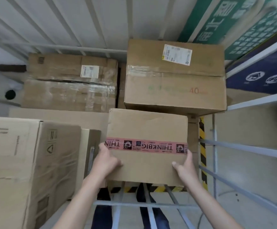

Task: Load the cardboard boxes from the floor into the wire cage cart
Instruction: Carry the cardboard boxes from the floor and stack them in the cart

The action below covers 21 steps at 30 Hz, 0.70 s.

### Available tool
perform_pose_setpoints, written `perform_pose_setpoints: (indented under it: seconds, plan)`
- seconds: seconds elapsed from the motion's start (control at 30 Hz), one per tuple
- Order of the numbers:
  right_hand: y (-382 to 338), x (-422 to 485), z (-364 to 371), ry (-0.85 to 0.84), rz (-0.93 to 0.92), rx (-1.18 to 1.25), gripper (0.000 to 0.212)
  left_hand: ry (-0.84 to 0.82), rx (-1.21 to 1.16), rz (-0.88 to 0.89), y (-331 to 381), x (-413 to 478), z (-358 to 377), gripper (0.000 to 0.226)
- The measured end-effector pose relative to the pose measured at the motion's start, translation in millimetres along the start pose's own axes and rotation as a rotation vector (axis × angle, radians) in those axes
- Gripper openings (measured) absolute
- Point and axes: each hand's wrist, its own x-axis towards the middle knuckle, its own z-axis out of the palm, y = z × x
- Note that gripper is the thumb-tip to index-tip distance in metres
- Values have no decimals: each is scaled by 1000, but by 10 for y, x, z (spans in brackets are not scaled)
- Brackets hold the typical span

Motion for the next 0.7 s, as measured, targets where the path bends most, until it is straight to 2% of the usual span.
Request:
perform_pose_setpoints:
  seconds: [0.3,0.53,0.6,0.7]
  plan:
    - [-231,39,-78,47,-126,37,72,54,-23,94,76,97,-226,78]
    - [-282,125,-77,38,-115,-48,71,30,-45,142,167,69,-163,91]
    - [-337,52,-99,15,-118,-101,76,88,-20,183,154,-125,-137,100]
    - [-529,-180,-74,68,-164,-204,91,163,-43,331,105,-620,-168,90]
